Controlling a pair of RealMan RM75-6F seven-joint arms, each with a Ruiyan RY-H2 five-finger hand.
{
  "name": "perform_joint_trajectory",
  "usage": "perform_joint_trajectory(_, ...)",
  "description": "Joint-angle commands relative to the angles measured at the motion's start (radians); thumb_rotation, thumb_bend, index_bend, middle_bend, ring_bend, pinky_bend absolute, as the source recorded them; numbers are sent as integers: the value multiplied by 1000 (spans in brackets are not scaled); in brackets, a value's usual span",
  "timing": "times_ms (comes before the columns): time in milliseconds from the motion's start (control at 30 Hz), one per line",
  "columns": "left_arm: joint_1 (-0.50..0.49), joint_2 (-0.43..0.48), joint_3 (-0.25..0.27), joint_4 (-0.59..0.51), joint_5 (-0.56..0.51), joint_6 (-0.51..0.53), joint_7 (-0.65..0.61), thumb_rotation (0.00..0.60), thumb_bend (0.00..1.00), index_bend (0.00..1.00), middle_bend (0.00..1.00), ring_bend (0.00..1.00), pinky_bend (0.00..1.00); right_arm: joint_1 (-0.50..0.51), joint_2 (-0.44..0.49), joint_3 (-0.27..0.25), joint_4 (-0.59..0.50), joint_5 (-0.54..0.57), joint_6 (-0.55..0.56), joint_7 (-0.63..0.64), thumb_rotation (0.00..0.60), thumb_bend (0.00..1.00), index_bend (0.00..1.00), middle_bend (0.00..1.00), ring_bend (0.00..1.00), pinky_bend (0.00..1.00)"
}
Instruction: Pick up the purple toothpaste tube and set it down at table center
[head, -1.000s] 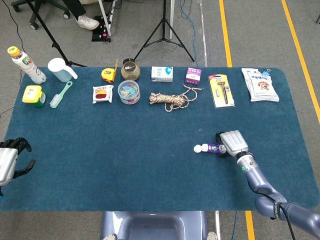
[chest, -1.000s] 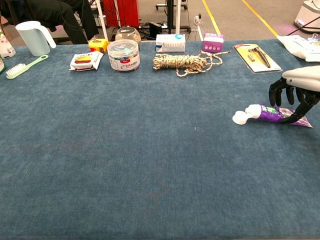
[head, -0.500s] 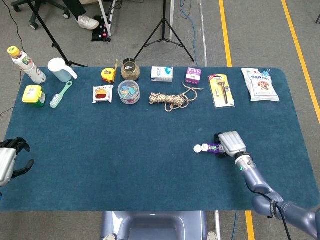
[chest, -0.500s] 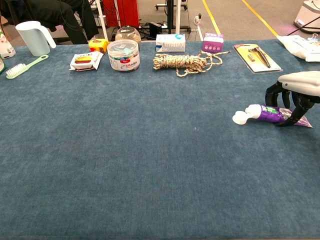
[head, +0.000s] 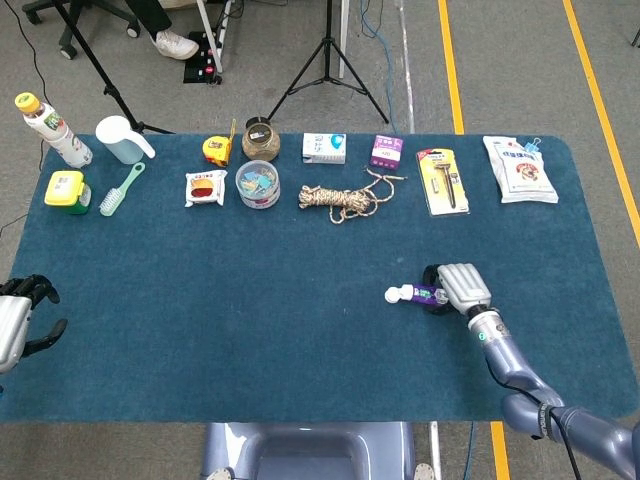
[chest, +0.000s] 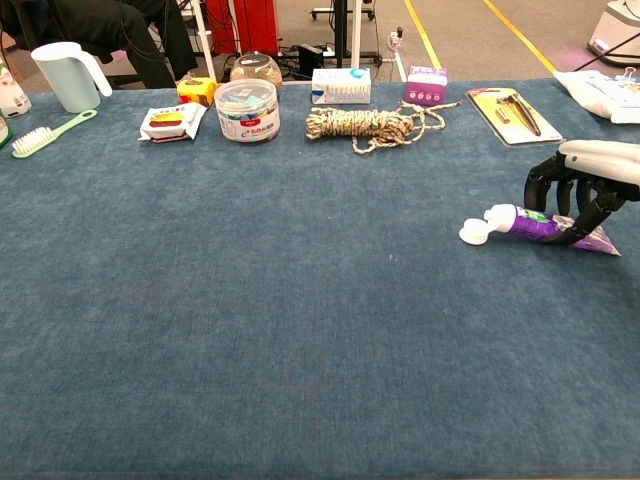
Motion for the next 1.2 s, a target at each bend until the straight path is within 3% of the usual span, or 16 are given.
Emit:
perform_joint_trajectory(33, 0, 1, -1, -2, 0, 1, 0, 539, 268, 457, 347, 324, 395, -3, -10, 1, 14, -4, 0, 16, 590, 280, 434, 436, 495, 496)
perform_joint_trajectory(500, 8, 11, 1, -6, -2, 9, 0, 538, 268, 458, 345, 323, 395, 1, -57, 13, 66, -15, -1, 69, 589, 280, 414, 424, 495, 496)
perform_joint_trajectory(667, 9, 10, 2, -5, -2, 9, -3, 537, 268, 460, 344, 323, 394, 6, -65, 18, 74, -15, -3, 66, 559, 282, 405, 417, 495, 496)
perform_joint_trajectory(800, 11, 12, 2, -4, -1, 12, -5, 539, 268, 460, 344, 323, 394, 12, -80, 27, 87, -5, -11, 71, 587, 294, 427, 435, 505, 496)
perform_joint_trajectory(1200, 18, 18, 4, -3, -2, 17, -12, 539, 268, 461, 344, 323, 392, 2, -94, 55, 89, -2, -1, 165, 600, 346, 618, 645, 738, 691)
